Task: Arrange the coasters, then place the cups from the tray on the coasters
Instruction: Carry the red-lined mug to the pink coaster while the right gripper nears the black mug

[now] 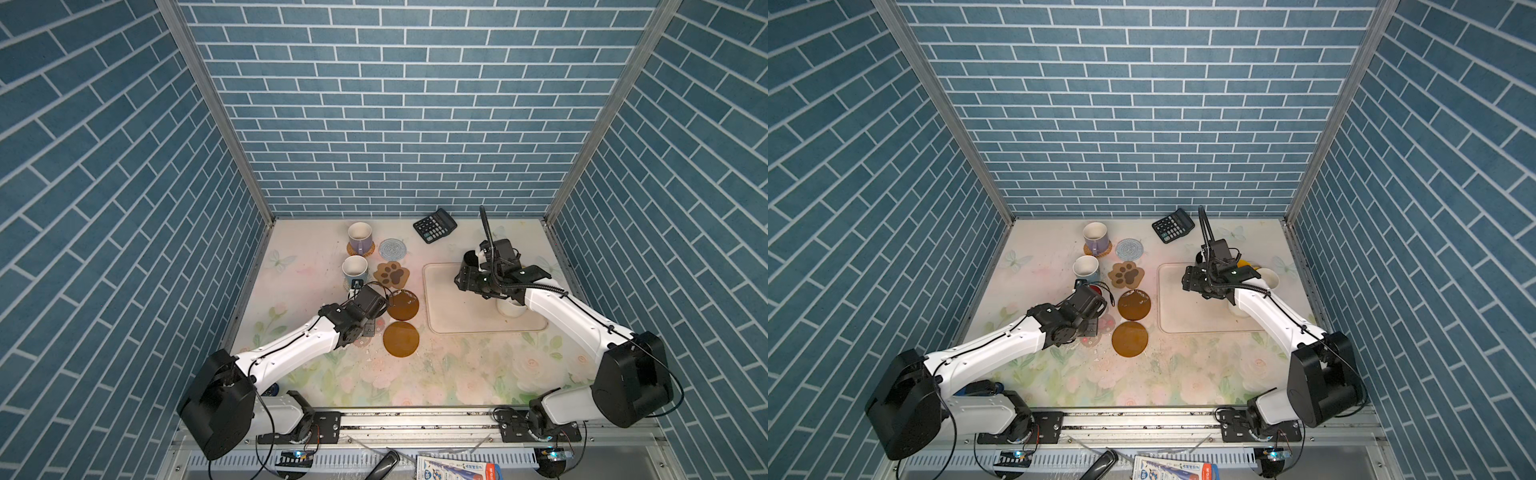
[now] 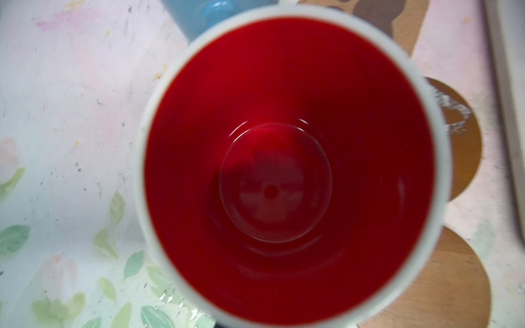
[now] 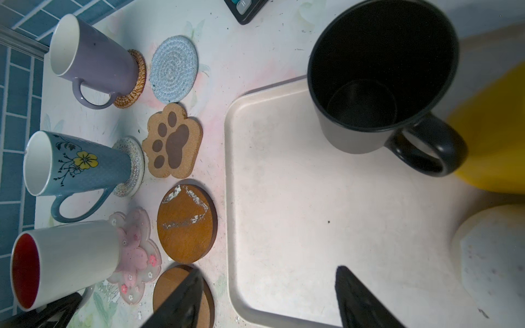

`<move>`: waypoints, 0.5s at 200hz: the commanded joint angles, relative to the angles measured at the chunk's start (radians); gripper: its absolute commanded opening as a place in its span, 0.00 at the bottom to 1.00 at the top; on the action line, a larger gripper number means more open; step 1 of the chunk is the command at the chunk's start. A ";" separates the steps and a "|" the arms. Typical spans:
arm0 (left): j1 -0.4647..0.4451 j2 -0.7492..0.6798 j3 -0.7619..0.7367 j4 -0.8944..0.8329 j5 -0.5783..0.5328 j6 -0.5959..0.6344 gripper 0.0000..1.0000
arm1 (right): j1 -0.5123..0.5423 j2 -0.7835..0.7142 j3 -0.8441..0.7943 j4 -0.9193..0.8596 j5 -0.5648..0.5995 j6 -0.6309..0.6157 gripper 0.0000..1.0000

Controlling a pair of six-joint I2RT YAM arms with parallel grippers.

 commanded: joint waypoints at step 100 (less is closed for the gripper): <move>0.016 0.046 -0.080 0.138 -0.005 -0.038 0.00 | 0.023 0.008 0.028 0.004 0.052 0.031 0.74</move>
